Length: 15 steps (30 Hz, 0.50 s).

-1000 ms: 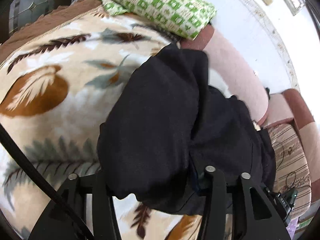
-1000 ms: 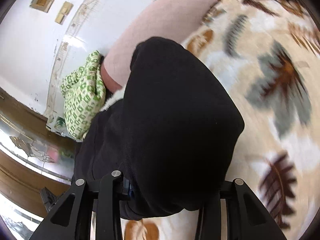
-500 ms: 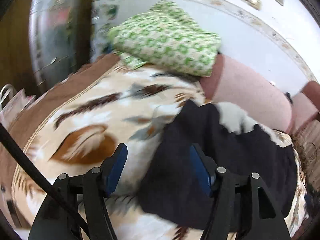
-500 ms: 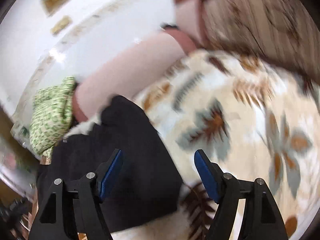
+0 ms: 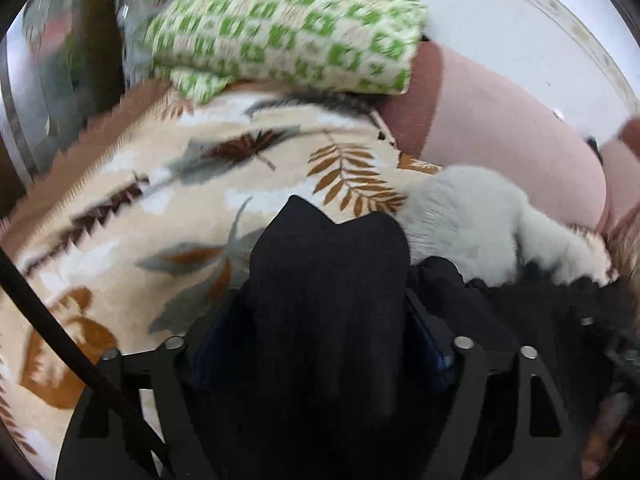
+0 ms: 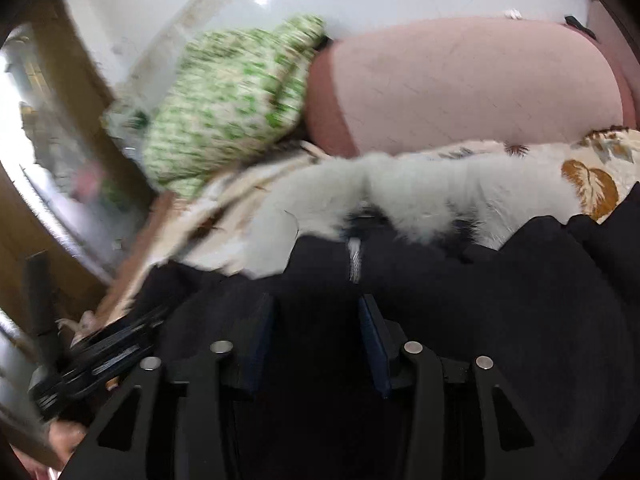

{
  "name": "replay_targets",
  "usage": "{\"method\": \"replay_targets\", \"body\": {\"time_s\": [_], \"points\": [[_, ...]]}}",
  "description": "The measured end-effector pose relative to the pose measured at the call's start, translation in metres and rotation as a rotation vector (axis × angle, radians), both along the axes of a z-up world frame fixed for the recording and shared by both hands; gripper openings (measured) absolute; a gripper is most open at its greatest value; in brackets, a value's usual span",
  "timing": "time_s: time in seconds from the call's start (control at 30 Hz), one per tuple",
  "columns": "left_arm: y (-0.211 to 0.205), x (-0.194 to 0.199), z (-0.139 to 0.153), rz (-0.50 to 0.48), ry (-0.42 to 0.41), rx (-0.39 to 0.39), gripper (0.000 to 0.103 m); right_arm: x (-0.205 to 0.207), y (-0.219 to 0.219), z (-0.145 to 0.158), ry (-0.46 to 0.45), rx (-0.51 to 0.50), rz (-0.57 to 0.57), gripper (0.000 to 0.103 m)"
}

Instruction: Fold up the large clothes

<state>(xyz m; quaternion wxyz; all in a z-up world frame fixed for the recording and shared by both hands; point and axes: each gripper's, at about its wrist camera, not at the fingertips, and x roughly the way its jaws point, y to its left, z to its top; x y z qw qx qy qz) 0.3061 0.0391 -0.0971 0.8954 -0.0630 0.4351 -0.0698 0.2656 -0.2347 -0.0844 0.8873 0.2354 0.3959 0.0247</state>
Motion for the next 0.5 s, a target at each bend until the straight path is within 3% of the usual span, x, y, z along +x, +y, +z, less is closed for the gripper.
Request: {"method": "replay_targets", "body": {"time_s": [0.1,0.17,0.27,0.33,0.43,0.5], "points": [[0.010,0.010,-0.015,0.033,0.061,-0.093,0.094,0.008,-0.008,-0.023,0.035,-0.006,-0.064,0.052],[0.010,0.008,-0.019,0.046,0.064,-0.099,0.097,0.007,-0.006,-0.031,0.029,-0.025,-0.083,0.052],[0.004,0.005,-0.017,0.047,0.040,-0.058,0.097,0.005,-0.006,-0.024,0.031,-0.063,-0.079,0.051],[0.003,0.001,-0.017,0.042,0.026,-0.042,0.098,-0.005,-0.014,-0.008,0.009,-0.034,-0.072,0.051],[0.007,-0.003,-0.017,0.038,0.023,-0.064,0.098,-0.022,-0.034,0.014,-0.055,-0.012,-0.136,0.052],[0.010,-0.002,-0.018,0.032,0.033,-0.088,0.098,-0.031,-0.057,0.012,-0.033,-0.045,-0.189,0.047]]}}
